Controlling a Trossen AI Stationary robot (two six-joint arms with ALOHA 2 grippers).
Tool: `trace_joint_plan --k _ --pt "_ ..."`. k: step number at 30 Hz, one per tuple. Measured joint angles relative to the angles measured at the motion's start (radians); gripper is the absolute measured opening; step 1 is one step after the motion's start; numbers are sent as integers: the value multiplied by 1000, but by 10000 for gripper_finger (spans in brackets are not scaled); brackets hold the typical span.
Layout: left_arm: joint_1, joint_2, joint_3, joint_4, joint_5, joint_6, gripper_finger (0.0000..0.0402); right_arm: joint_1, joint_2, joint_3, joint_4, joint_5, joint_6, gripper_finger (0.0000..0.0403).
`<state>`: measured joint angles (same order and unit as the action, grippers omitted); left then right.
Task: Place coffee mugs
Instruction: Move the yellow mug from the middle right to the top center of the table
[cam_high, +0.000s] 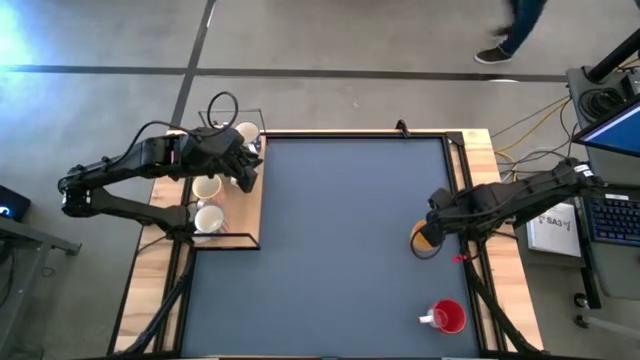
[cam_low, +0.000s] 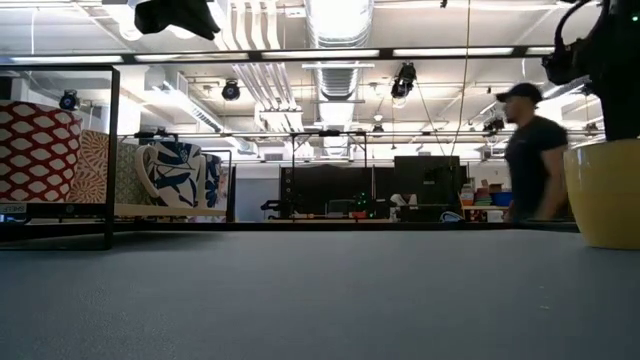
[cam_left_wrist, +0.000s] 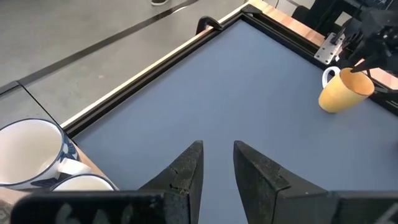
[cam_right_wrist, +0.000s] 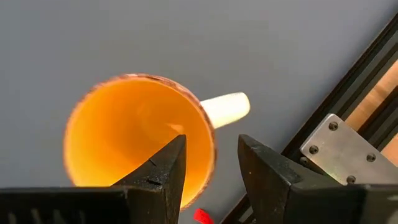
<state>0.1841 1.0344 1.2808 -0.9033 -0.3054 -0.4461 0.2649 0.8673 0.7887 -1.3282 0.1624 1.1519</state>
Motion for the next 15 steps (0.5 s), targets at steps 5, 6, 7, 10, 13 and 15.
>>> trace_joint_plan --k 5,6,7,10,13,15 --pt "0 0 0 -5 0 0 71 0 0 -46 13 -15 23 133" --pt "0 0 0 -5 0 0 71 0 -1 -53 24 -14 21 131" --pt "0 0 0 -5 0 0 71 0 -1 -58 37 -16 17 128" --pt "0 0 0 -5 0 0 71 0 0 -72 77 -31 0 114" --pt "0 0 0 -5 0 0 71 0 4 -86 102 -47 -18 95" --pt "0 0 0 -5 0 0 71 0 13 -85 101 -51 -24 81"
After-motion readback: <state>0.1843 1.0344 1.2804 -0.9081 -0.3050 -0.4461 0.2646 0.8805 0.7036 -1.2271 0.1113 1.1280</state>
